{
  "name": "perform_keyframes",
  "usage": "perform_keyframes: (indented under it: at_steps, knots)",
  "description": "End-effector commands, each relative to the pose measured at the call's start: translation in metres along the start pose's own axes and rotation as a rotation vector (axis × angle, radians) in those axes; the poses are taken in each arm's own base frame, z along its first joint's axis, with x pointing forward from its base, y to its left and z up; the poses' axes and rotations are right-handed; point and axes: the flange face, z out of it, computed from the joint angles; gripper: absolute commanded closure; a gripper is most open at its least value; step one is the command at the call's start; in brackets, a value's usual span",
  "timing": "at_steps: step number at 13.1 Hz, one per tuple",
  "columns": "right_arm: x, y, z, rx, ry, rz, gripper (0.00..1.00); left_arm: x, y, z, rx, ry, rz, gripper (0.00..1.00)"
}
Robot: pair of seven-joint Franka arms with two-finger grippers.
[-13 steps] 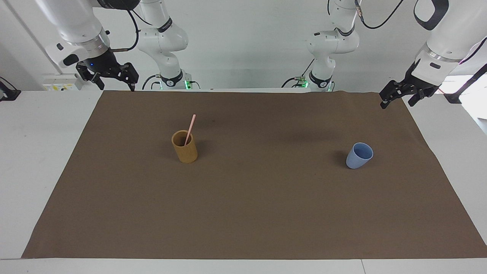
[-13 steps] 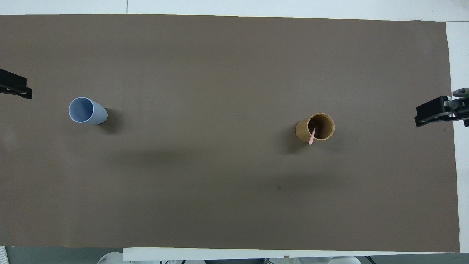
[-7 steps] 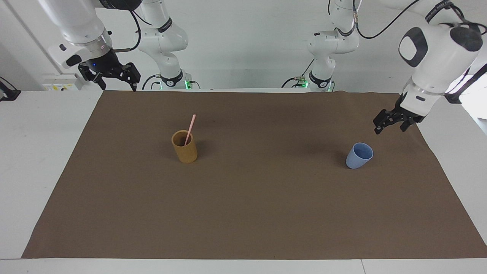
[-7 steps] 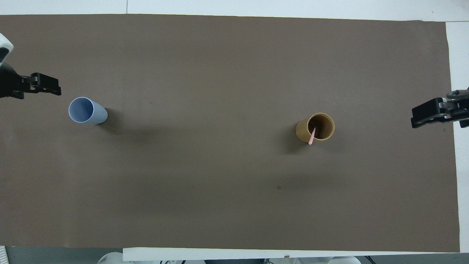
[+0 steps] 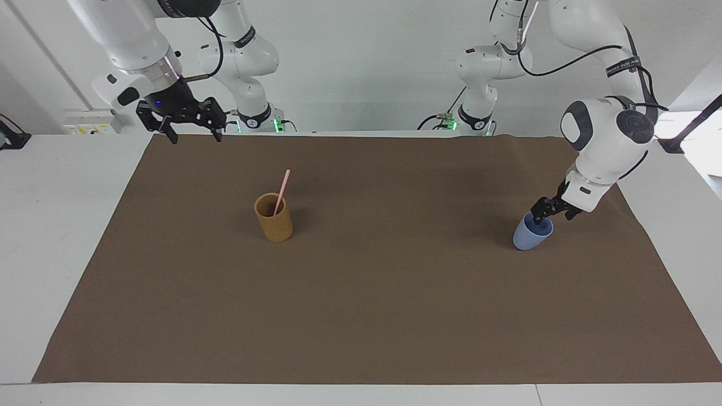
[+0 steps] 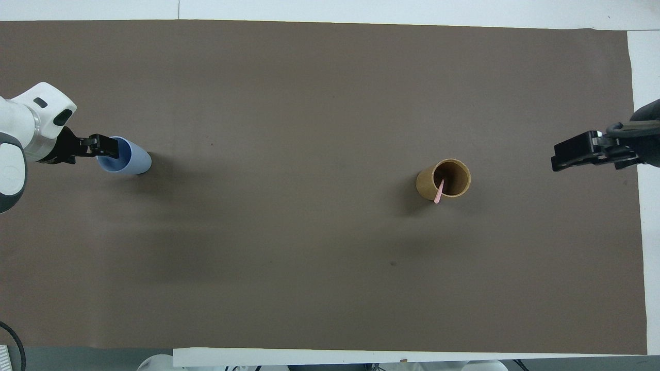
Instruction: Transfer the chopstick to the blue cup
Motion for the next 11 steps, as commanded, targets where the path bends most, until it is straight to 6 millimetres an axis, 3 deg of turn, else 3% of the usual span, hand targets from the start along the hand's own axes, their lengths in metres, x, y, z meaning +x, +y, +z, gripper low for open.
perform_keyframes:
  at_steps: [1,2,4,7,9,11]
  knots:
    - [0.002,-0.047,0.024,0.062,-0.045,0.151,0.01,-0.008,-0.003,0.010,-0.010,0.011,-0.085,0.99]
    - [0.006,-0.071,0.038,0.079,-0.080,0.202,0.01,-0.008,-0.003,0.016,-0.010,0.016,-0.102,1.00]
    - [0.016,-0.088,0.072,0.182,-0.156,0.344,0.01,-0.008,-0.003,0.016,-0.011,0.023,-0.109,1.00]
    - [0.022,-0.084,0.142,0.195,-0.235,0.396,0.01,-0.007,-0.002,0.015,-0.011,0.023,-0.109,1.00]
    - [0.018,-0.076,0.165,0.179,-0.277,0.409,0.01,0.009,0.000,0.005,-0.019,0.045,-0.136,1.00]
    - [0.018,-0.070,0.185,0.183,-0.278,0.403,0.05,0.023,0.030,-0.018,-0.036,0.065,-0.186,1.00]
